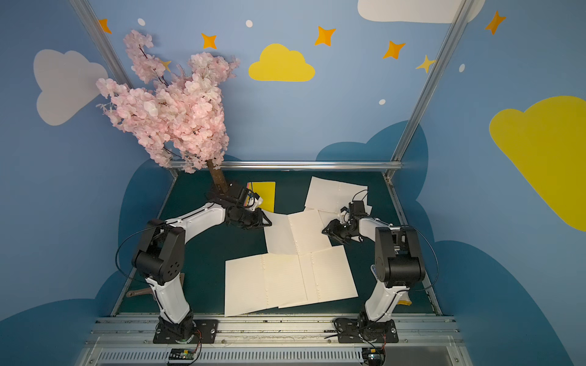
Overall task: Close the notebook
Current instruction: Close the notebook at the center of the board.
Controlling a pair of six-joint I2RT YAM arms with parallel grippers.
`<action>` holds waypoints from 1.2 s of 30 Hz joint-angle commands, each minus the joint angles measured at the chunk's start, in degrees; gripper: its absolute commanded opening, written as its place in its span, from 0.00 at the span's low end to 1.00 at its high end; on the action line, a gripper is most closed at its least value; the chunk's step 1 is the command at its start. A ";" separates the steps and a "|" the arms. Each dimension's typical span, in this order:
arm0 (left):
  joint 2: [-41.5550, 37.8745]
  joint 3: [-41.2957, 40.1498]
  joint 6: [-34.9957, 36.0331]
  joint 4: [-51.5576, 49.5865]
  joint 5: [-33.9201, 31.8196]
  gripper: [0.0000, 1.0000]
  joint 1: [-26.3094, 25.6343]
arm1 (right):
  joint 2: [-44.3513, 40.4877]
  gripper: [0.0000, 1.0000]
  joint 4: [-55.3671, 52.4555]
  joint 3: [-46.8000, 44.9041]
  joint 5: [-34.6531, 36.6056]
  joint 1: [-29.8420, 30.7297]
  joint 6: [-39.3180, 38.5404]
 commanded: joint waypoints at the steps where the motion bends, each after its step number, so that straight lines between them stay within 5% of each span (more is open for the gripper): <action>1: 0.64 1.91 0.95 -0.50 1.16 0.32 -0.77 | 0.90 0.52 0.18 1.15 -0.36 0.44 -0.24; 18: -0.43 5.22 -1.49 7.47 5.74 0.40 -4.22 | 1.45 0.52 2.07 0.81 -1.87 1.92 1.46; 36: 7.21 5.15 -10.55 30.35 19.58 0.44 -6.05 | 1.82 0.52 4.25 0.63 -4.71 2.03 2.86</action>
